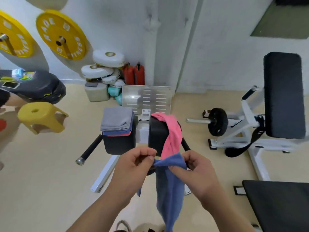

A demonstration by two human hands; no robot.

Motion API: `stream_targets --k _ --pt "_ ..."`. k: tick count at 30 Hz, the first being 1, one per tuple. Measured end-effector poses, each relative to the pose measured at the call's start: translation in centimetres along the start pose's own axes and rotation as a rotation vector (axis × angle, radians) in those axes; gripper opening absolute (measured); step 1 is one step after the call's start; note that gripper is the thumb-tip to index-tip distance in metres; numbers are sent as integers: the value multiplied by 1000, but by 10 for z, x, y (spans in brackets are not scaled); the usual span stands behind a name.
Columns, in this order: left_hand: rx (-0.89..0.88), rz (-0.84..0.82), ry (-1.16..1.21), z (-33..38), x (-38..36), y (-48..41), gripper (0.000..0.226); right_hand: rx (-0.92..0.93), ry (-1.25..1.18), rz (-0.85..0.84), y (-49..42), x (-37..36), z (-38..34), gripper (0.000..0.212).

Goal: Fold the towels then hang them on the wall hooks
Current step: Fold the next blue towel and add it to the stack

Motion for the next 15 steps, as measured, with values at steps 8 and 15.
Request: stream_targets --k 8,15 --pt "-386 -101 -462 48 -19 61 45 155 98 -41 9 20 -75 21" --pt "-434 -91 -326 86 2 32 26 224 13 -28 -34 6 -89 31"
Point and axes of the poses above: each hand's wrist, its own y-axis away from the middle knuckle, its own x-axis out of the back of the hand, z = x × y, the point moved 5 cm from there along -y, towards the middle knuckle, and after that the axes turned 13 degrees about x, right-handed, at the moved point
